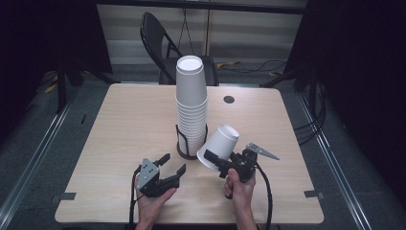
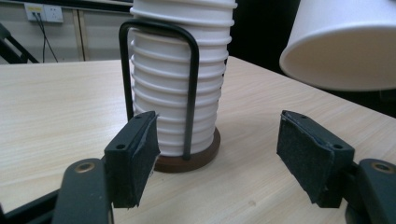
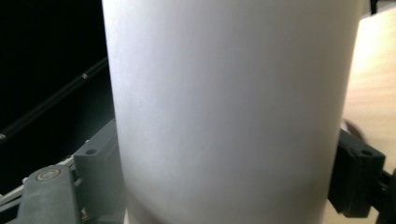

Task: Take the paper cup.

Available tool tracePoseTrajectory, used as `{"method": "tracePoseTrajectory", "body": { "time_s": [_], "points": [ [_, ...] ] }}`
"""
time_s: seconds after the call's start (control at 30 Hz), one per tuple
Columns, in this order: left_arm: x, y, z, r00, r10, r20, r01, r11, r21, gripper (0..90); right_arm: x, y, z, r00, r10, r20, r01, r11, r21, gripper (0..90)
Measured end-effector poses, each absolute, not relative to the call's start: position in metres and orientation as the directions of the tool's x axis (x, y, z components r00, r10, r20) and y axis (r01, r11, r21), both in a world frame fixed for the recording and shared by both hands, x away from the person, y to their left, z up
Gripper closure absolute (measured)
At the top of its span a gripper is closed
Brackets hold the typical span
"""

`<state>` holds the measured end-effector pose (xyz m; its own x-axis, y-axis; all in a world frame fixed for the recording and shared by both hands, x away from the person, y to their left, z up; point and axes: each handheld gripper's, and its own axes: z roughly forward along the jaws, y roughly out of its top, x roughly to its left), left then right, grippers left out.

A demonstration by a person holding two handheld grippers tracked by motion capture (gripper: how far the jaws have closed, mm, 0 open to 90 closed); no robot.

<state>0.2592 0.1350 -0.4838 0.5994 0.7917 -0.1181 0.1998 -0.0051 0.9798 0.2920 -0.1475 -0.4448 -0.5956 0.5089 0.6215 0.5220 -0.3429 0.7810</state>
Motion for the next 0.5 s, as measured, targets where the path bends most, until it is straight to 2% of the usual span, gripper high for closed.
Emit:
{"method": "tracePoseTrajectory", "body": {
  "time_s": [0.23,0.5],
  "points": [
    [0.26,0.131,-0.484,0.624,0.775,-0.1,0.165,-0.005,0.986,29.1,0.289,-0.137,-0.456,-0.587,0.48,0.652,0.558,-0.344,0.755,15.5],
    [0.258,0.129,-0.487,0.657,0.752,-0.063,0.14,-0.039,0.989,40.8,0.287,-0.125,-0.472,-0.545,0.399,0.737,0.636,-0.375,0.674,15.5]
  ]
}}
